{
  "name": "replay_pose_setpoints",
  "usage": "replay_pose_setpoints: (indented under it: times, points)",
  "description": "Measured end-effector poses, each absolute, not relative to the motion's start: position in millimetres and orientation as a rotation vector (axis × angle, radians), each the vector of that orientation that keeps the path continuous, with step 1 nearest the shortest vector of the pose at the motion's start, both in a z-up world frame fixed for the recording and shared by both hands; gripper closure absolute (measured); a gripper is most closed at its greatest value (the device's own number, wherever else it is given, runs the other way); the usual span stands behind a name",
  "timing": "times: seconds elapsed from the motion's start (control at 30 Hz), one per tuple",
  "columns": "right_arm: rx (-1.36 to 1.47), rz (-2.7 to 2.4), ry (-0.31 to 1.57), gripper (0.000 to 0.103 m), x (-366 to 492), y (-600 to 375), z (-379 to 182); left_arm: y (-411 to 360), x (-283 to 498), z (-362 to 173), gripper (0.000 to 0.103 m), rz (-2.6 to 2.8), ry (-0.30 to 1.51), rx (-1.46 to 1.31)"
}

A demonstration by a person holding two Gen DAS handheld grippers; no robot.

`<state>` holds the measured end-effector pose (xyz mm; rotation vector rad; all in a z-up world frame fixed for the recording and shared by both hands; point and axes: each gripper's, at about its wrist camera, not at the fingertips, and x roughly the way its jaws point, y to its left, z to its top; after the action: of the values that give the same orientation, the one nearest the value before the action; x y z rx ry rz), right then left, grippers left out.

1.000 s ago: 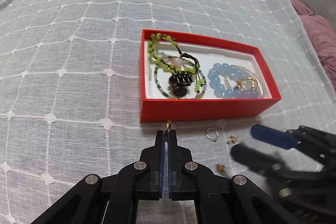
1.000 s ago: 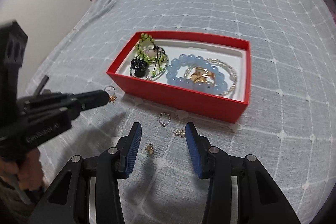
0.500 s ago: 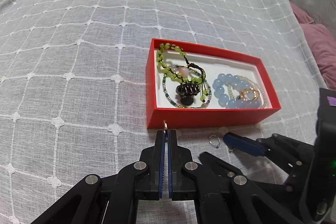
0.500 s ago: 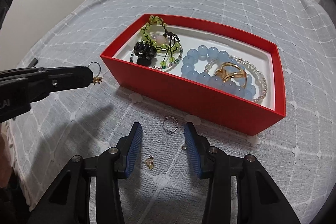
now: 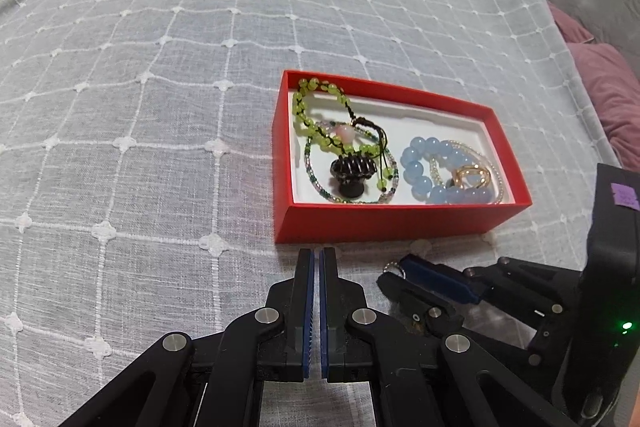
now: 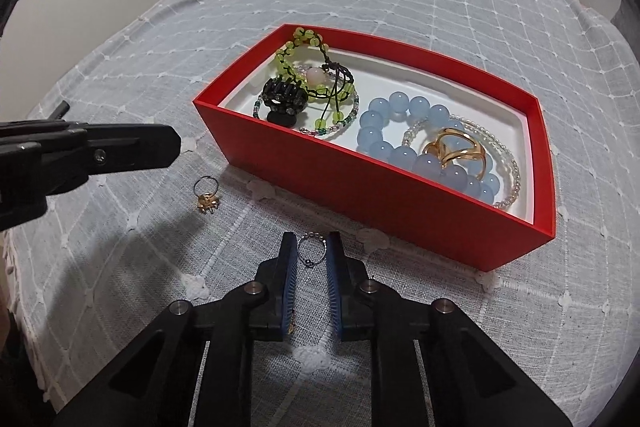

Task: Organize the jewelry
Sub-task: 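Grasp the silver hoop earring with the right tool while the left tool holds its earring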

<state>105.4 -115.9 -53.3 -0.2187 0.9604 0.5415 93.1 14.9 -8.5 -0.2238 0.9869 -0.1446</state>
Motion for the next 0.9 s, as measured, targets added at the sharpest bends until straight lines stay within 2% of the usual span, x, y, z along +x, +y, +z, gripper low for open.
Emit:
replay_pose_setpoints:
  times: [0.17,0.23,0.3,0.47,0.77,0.9]
  points:
    - [-0.208,0.547,0.968,0.088,105.9,-118.7,-50.6,18.5,96.6,-15.7,0.103,-0.172,1.029,-0.244]
    - [-0.206,0.548,0.969,0.088,105.4,-119.4,-49.0,19.3,98.5,-19.4,0.099,-0.162,1.046,-0.237]
    - [-0.200,0.550,0.967,0.088,104.8,-119.9,-46.9,17.6,100.1,-24.2,0.090,-0.159,1.062,-0.223]
    - [-0.185,0.551,0.968,0.088,104.7,-122.8,-41.4,11.7,104.7,-37.8,0.088,-0.147,1.093,-0.186]
    - [-0.143,0.552,0.972,0.088,107.3,-134.0,-32.4,2.1,112.6,-50.4,0.089,-0.130,1.089,-0.120]
    - [-0.144,0.552,0.974,0.088,106.5,-134.4,-32.0,-4.8,111.2,-47.3,0.103,-0.126,1.060,-0.071]
